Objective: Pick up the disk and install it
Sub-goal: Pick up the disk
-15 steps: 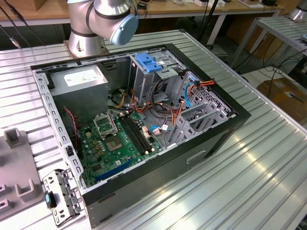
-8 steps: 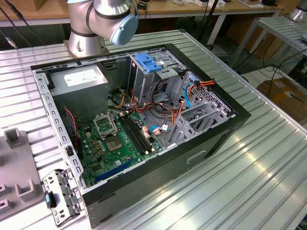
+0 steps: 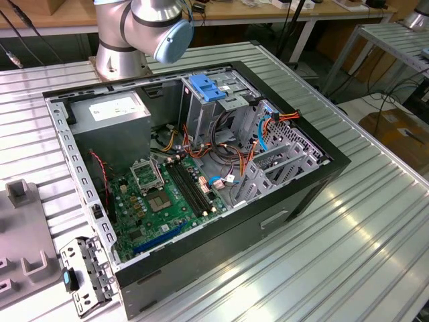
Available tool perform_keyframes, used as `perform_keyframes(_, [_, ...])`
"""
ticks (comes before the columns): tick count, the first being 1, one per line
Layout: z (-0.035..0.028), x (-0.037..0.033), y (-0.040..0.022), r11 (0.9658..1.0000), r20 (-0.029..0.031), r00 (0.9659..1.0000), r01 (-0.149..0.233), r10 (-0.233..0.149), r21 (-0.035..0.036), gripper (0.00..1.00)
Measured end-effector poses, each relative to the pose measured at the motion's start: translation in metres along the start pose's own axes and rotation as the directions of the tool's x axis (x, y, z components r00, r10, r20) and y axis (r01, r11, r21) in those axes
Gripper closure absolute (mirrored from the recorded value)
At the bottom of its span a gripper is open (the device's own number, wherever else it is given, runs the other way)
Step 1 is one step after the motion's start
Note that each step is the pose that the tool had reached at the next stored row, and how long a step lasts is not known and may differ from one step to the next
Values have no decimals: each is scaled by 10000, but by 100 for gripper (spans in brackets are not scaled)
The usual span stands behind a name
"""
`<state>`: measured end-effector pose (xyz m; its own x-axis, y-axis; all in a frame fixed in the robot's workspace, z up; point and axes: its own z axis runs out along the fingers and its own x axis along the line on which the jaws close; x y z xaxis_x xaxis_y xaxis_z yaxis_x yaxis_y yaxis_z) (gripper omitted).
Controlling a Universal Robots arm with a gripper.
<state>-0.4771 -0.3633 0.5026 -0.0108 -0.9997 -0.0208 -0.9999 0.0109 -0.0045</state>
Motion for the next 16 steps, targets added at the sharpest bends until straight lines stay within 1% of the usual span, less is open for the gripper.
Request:
perform_keyframes(7, [1, -1, -72, 10000, 0, 10000, -1, 1, 1, 63])
perform_keyframes(10, [1, -1, -117, 10000, 0, 10000, 0, 0, 1, 63])
perform_keyframes(13, [1, -1, -146, 10000, 1, 10000, 0, 0, 1, 63])
perform_keyframes(16, [2, -1, -151, 10000, 0, 10000, -1, 1, 1, 63])
